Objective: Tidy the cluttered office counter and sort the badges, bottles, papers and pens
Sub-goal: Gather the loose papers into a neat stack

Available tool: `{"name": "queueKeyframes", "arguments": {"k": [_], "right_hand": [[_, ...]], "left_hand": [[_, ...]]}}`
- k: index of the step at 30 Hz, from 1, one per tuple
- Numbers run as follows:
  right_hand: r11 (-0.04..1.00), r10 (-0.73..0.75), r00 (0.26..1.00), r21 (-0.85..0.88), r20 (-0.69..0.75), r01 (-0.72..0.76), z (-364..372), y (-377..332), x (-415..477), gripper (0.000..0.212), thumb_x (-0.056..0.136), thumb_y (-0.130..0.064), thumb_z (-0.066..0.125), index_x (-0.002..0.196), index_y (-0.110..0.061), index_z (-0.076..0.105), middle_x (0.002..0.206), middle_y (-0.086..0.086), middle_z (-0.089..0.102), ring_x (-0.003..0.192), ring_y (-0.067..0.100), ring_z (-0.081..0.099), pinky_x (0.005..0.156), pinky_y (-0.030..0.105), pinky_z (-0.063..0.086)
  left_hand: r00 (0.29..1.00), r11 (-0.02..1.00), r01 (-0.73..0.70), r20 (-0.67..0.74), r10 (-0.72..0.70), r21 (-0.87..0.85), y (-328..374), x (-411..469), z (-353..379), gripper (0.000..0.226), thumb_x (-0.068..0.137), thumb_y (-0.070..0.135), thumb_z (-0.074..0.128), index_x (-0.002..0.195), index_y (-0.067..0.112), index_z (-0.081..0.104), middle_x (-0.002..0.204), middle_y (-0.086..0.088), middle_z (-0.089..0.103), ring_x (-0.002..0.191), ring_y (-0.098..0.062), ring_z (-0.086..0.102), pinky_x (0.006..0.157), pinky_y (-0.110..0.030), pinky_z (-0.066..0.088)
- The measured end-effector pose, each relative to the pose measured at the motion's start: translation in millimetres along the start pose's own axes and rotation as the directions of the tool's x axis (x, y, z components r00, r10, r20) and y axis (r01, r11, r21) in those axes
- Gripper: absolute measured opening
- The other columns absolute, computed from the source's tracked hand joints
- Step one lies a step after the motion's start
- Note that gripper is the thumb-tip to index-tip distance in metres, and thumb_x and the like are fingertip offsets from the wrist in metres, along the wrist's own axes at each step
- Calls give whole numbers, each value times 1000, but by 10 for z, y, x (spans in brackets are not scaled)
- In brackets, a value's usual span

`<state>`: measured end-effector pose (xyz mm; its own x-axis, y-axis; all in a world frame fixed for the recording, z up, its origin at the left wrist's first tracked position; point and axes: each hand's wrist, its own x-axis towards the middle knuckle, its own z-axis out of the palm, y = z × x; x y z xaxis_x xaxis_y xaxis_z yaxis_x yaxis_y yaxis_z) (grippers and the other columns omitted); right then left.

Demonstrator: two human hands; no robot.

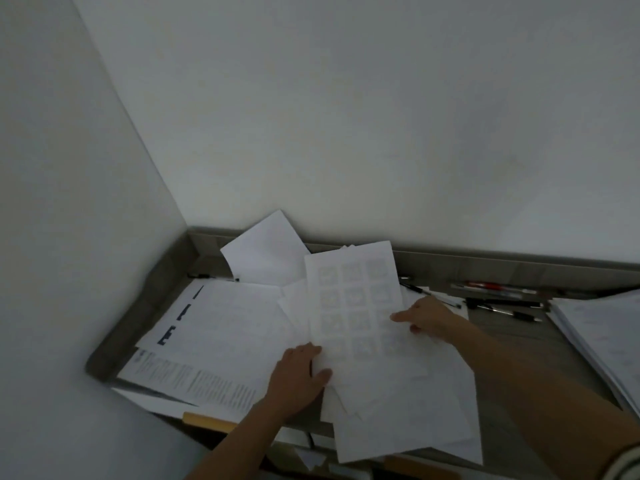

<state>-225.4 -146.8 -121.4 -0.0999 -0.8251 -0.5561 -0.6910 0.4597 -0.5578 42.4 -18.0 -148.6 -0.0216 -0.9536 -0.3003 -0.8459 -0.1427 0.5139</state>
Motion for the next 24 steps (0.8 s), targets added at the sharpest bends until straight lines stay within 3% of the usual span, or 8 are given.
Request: {"name": "queueKeyframes", "arguments": {"k": [2,4,6,8,11,14,19,24], "right_hand": [[976,-73,994,-210,-87,53,145,-48,42,57,71,-59,76,103,-13,67,112,10,66,105,25,60,92,35,49],[983,-91,984,-175,-152,63,244,-82,57,73,71,-58,76,125,-11,59,133,12,56,123,30,51,105,43,41],[994,-11,991,103,-132,25,293,-148,5,91,70,-46,82,140,-5,41,140,14,49,123,32,52,100,42,46],[949,31,998,314,-57,-12,296,-192,-44,87,69,-35,86,137,0,44,134,16,55,110,32,60,87,41,53],[936,24,999,351,32,-33,262,-181,-100,56,71,-21,85,117,1,63,115,17,67,83,27,67,67,36,58],[956,-25,997,295,78,1,280,-214,-177,48,76,-15,81,117,0,63,108,15,68,76,22,67,58,29,56],[894,-233,965,365,-118,261,68,-531,-486,25,84,-10,73,106,0,70,90,12,71,70,20,68,61,31,57],[702,-449,837,456,-312,546,-387,-867,-871,16,85,-19,72,96,-8,73,87,6,76,78,17,73,68,31,60]], "left_hand": [[1000,996,2,-11,-3,-91,-80,73,-105,57,95,44,53,144,20,37,147,-1,41,132,-15,38,109,-25,29],[1000,984,17,-11,-20,-176,-96,143,-191,55,94,41,55,142,18,40,144,-2,44,130,-16,42,104,-22,30],[1000,977,23,6,-23,-214,-89,199,-237,56,94,39,57,142,17,40,144,-4,45,130,-18,43,105,-23,31],[1000,980,18,22,-14,-198,-81,220,-242,56,94,39,56,142,15,40,144,-4,44,131,-18,42,106,-24,31],[999,986,4,32,1,-165,-118,230,-227,55,94,41,56,141,17,42,144,-3,45,130,-17,43,106,-24,31],[999,976,4,41,5,-216,-172,217,-234,51,93,38,58,138,17,45,140,-3,48,126,-16,46,103,-24,35],[998,879,52,-13,-66,-473,-220,220,-367,47,92,30,63,134,15,50,136,-7,52,112,-14,51,93,-24,40],[993,710,26,-63,-99,-704,-157,295,-639,68,82,36,73,140,16,43,138,-7,50,111,-16,51,91,-29,42]]}}
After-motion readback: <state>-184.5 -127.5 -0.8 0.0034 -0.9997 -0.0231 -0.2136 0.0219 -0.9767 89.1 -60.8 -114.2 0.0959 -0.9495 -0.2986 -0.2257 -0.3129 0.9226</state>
